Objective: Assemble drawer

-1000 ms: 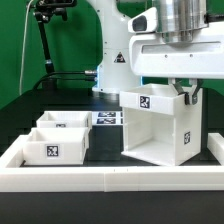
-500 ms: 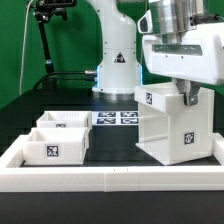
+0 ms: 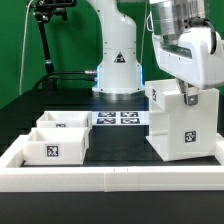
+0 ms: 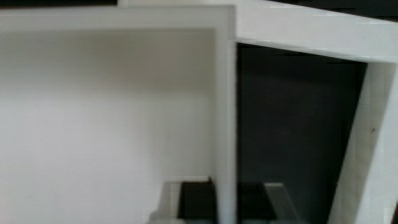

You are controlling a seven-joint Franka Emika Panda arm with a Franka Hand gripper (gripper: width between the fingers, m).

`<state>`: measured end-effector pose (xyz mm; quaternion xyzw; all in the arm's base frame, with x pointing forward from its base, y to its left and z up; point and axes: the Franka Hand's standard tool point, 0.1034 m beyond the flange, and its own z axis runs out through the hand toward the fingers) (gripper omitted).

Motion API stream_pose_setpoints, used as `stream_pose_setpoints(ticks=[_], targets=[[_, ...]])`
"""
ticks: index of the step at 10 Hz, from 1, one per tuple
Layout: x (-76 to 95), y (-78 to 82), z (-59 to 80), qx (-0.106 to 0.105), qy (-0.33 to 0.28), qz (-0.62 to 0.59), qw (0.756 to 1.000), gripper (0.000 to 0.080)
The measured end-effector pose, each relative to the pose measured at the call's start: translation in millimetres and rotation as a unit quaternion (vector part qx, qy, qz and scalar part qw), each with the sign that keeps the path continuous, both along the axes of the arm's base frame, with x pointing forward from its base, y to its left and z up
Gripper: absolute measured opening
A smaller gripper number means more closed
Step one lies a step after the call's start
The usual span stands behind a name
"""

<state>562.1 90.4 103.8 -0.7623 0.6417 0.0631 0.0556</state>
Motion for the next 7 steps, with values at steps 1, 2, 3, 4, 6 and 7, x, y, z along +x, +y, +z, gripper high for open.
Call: stream_pose_setpoints(ticks=[1,2,3,4,6,7], targets=[[-0.5,0.0,-0.2,0.0,0.003,-0.009,1.0,0.0038],[-0.5,0.6,-0.7,0.0,0.011,-0.033,0.999,0.0038],[5.3,3.9,-0.9,0.0,0.018,-0.049,0.999,0.0038],[14.6,5.6,-1.4,0.001,0.021,-0.054,0.998,0.0038],[36.2,5.7,-0.9,0.002,0.017,-0.062,0.998,0.0038],[42.7,5.6,-0.6,0.002,0.013,-0.061,0.998,0.0038]])
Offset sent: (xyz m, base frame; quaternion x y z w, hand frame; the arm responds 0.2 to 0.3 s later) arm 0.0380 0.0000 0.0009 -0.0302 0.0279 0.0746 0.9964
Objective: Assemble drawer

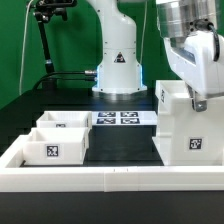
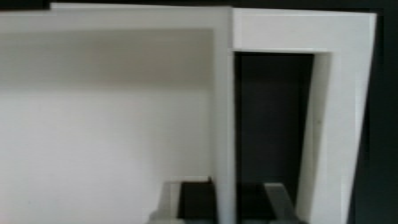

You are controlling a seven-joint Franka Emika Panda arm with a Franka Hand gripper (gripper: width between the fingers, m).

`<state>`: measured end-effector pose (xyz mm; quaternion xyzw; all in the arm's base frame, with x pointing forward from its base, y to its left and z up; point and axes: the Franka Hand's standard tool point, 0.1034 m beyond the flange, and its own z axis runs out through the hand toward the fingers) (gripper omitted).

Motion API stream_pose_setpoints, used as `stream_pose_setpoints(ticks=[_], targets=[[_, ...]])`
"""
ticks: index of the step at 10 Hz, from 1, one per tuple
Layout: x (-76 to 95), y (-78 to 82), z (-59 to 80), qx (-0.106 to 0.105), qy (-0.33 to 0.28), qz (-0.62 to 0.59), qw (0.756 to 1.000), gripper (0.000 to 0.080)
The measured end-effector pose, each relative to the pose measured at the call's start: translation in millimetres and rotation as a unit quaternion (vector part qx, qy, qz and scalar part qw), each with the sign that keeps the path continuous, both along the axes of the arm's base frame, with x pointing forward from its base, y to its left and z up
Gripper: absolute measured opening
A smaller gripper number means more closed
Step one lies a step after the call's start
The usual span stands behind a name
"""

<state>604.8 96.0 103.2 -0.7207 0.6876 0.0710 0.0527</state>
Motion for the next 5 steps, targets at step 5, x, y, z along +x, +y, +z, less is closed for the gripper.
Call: stream_pose_setpoints(ticks=[5], targets=[[0.4,-0.3,0.0,0.0,-0.002,0.007,1.0,0.0038]])
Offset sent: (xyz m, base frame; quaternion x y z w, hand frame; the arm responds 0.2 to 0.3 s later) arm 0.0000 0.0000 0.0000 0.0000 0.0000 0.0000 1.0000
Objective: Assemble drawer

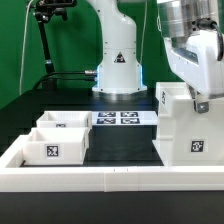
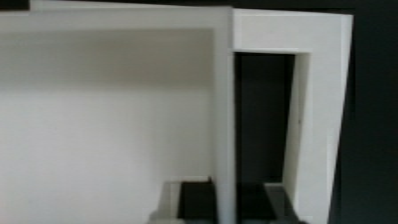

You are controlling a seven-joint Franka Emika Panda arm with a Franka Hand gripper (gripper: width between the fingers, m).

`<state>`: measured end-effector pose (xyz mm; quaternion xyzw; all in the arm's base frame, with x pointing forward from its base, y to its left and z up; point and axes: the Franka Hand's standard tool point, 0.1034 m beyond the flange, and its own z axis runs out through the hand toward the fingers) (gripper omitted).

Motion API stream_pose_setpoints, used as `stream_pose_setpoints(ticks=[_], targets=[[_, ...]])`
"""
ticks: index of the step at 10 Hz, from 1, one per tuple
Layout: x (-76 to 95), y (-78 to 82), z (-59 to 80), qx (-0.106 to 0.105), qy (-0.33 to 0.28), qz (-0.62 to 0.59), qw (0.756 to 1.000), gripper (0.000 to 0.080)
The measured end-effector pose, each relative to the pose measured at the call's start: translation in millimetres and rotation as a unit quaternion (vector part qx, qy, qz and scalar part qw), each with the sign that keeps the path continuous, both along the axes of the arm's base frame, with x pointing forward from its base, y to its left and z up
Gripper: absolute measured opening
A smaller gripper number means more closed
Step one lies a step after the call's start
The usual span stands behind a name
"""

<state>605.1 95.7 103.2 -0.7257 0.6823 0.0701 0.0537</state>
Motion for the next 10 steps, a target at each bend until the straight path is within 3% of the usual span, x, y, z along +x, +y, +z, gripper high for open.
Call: stream_pose_setpoints(ticks=[3,10], targets=[[5.1,0.7,0.3,-0.001,-0.006,0.0,1.0,0.0038],[38.4,9.1,5.2,0.001,-0.03,0.002,1.0,0.0038]])
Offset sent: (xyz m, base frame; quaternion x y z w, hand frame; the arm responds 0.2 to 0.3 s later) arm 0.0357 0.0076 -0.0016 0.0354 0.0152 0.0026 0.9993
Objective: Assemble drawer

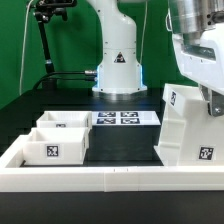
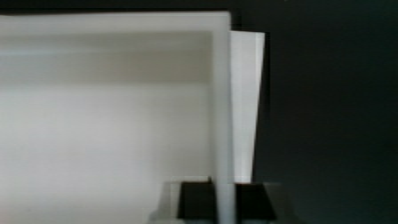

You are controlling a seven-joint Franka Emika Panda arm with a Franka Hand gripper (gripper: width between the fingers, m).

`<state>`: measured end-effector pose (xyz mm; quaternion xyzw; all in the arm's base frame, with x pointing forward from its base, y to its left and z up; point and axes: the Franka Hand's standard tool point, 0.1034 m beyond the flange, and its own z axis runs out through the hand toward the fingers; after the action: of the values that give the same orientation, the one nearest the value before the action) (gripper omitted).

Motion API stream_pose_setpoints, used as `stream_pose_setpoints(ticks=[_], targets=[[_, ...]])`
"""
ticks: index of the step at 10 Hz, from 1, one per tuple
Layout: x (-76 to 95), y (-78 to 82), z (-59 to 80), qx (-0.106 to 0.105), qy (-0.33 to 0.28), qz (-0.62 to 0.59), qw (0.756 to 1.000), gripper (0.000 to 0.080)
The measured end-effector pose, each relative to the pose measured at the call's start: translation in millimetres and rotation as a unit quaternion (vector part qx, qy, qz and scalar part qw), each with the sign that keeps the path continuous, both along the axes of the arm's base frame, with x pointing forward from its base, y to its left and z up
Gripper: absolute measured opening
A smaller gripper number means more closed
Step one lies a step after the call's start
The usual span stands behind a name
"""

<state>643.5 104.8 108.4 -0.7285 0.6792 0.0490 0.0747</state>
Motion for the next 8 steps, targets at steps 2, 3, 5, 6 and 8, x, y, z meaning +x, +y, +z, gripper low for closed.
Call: stream_pose_setpoints(ticks=[2,3,5,6,8], targets=[[0.0,-0.4,-0.1,0.0,0.0,0.002,1.0,0.0038],[-0.1,-0.4,-0.2,0.0,0.0,0.002,1.0,0.0064],[-0.7,0.5,-0.6,0.0,0.0,0.004,1.0,0.0248],[-0.8,0.9,-0.7,0.0,0.0,0.004,1.0,0.0248],[-0.9,1.5,-0.7,0.0,0.0,0.005,1.0,0.0561]])
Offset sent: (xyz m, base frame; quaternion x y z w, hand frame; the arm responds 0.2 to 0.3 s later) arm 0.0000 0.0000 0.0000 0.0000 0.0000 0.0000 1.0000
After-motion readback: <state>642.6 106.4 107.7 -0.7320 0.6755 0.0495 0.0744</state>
